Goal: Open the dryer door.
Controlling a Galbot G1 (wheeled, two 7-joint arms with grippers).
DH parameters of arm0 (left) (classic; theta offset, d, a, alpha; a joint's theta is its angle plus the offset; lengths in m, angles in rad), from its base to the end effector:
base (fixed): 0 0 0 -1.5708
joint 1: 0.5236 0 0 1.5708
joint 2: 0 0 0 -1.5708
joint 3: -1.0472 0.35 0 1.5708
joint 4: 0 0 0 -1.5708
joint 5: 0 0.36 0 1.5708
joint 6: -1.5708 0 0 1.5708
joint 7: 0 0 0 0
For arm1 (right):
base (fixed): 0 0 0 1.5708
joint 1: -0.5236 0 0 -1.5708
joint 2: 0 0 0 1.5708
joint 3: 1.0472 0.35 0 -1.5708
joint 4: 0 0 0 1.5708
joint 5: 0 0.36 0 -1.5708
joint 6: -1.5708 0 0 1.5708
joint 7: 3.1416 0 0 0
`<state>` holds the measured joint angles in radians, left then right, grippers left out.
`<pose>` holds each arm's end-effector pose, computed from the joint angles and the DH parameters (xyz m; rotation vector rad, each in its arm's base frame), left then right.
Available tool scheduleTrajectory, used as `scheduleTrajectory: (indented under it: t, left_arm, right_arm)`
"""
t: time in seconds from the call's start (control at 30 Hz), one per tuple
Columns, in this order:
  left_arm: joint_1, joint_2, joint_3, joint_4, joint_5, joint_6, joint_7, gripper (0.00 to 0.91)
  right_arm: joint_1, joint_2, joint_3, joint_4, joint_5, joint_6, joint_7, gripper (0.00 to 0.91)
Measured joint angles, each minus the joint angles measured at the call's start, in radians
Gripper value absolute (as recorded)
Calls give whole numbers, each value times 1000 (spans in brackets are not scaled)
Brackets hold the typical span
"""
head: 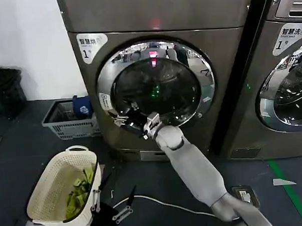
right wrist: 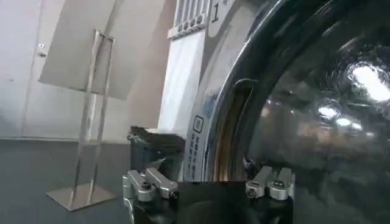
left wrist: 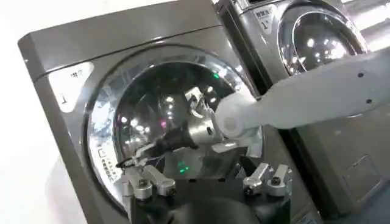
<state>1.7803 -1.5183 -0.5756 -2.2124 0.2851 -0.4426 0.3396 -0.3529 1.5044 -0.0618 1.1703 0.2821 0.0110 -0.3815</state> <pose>0.1246 0.0220 -0.2920 0.5927 2.7383 0.5771 0.5332 0.1502 -0.2086 -1.2591 2.6685 -0.1766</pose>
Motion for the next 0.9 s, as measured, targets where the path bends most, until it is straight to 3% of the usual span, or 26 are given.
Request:
scheduleTrajectory:
  t: [0.9]
  left_arm:
    - [22, -9, 1, -14, 14, -10, 0, 907]
  right_arm:
    - [38, 42, -5, -83, 8, 38, -60, 907]
